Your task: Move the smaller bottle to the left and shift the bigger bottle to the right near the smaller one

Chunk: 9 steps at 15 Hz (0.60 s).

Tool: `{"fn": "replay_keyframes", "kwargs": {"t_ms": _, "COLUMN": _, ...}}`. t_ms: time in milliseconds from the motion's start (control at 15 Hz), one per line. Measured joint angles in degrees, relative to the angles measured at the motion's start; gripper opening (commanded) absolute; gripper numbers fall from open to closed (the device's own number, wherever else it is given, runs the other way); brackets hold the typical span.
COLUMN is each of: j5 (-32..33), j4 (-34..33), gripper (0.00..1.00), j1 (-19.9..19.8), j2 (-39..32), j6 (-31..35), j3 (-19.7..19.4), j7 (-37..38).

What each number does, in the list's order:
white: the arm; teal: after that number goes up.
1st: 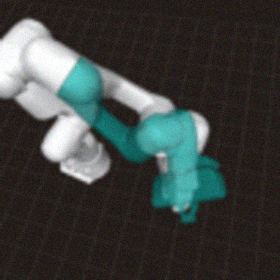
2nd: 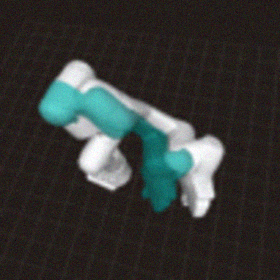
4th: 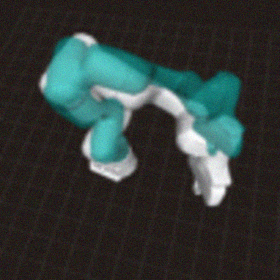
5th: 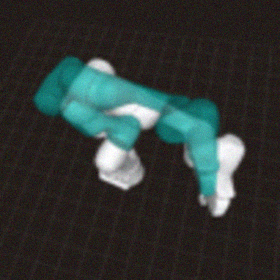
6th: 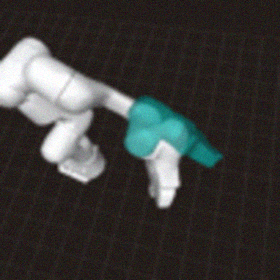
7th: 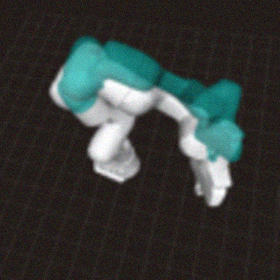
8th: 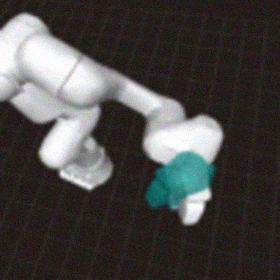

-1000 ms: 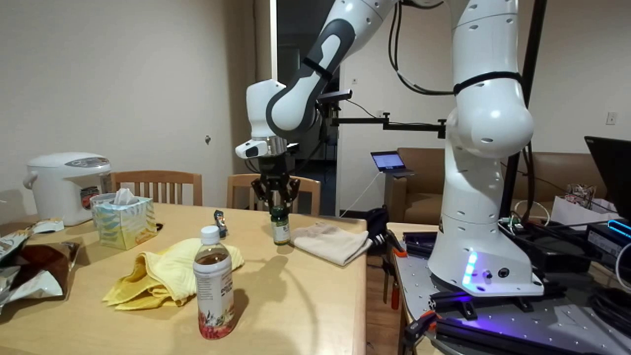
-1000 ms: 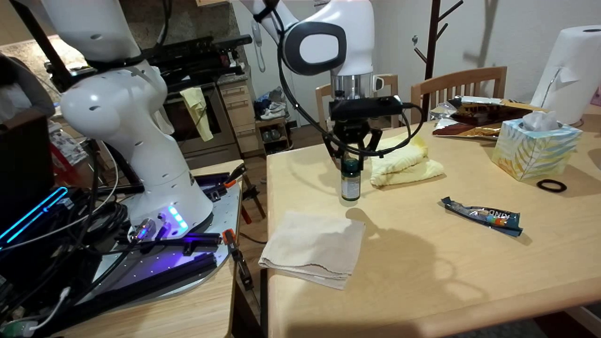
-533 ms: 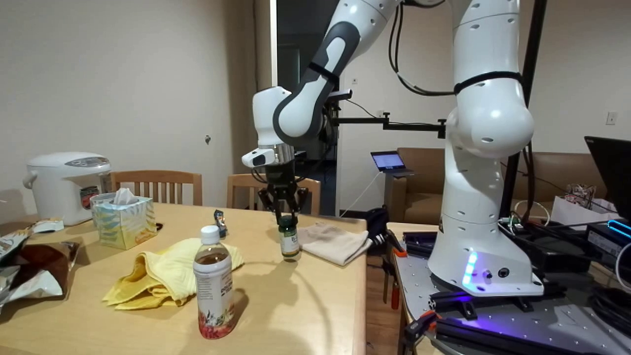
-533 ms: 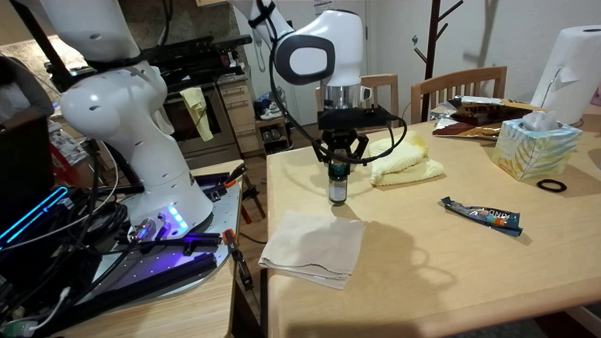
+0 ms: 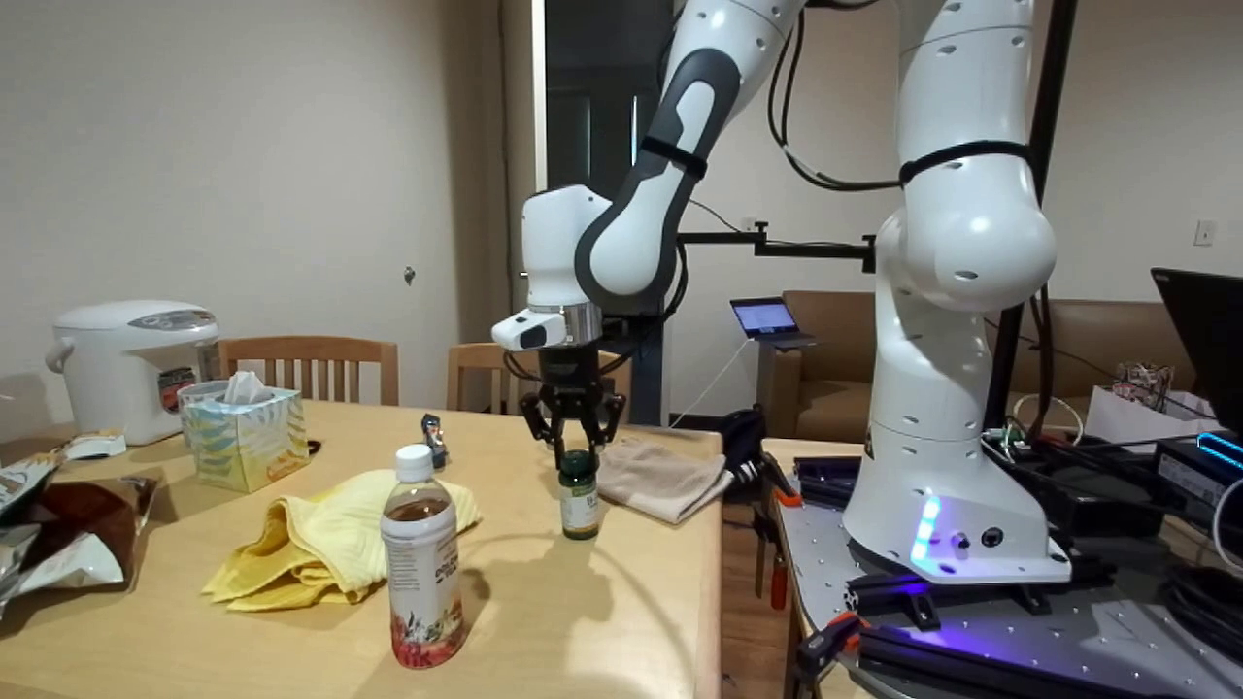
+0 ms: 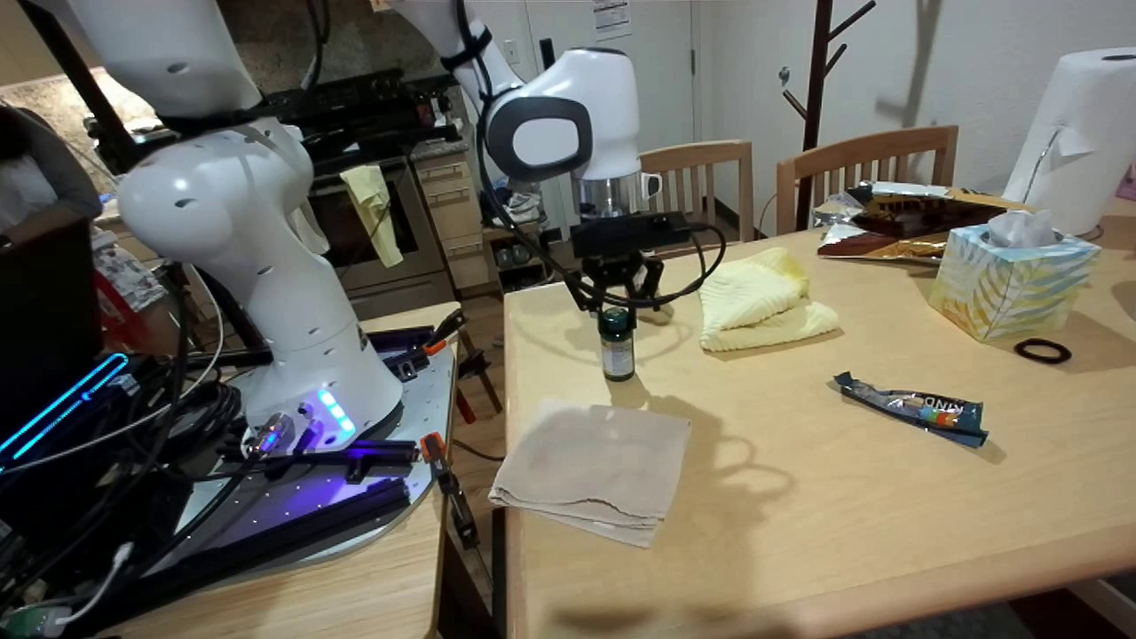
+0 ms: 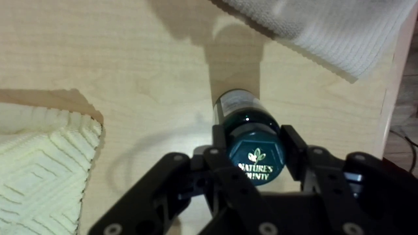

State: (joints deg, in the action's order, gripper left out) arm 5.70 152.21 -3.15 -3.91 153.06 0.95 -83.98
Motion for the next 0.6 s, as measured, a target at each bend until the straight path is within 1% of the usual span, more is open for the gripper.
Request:
{"fn": "replay_keyframes", "kwargs": {"t_ms": 333, "j5": 0.0, "j4": 2.4, "gripper": 0.2, "j1": 1.4, "j2": 1.3, "j6": 1.0, "j3": 0.4, "j7": -0.3}}
{"fn": "replay_keyframes", "kwargs": {"t_ms": 600, "j5": 0.0, "j4": 2.8, "gripper": 0.2, "j1": 2.0, "j2": 1.5, "j6": 1.5, "j3": 0.5, "j7": -2.5}}
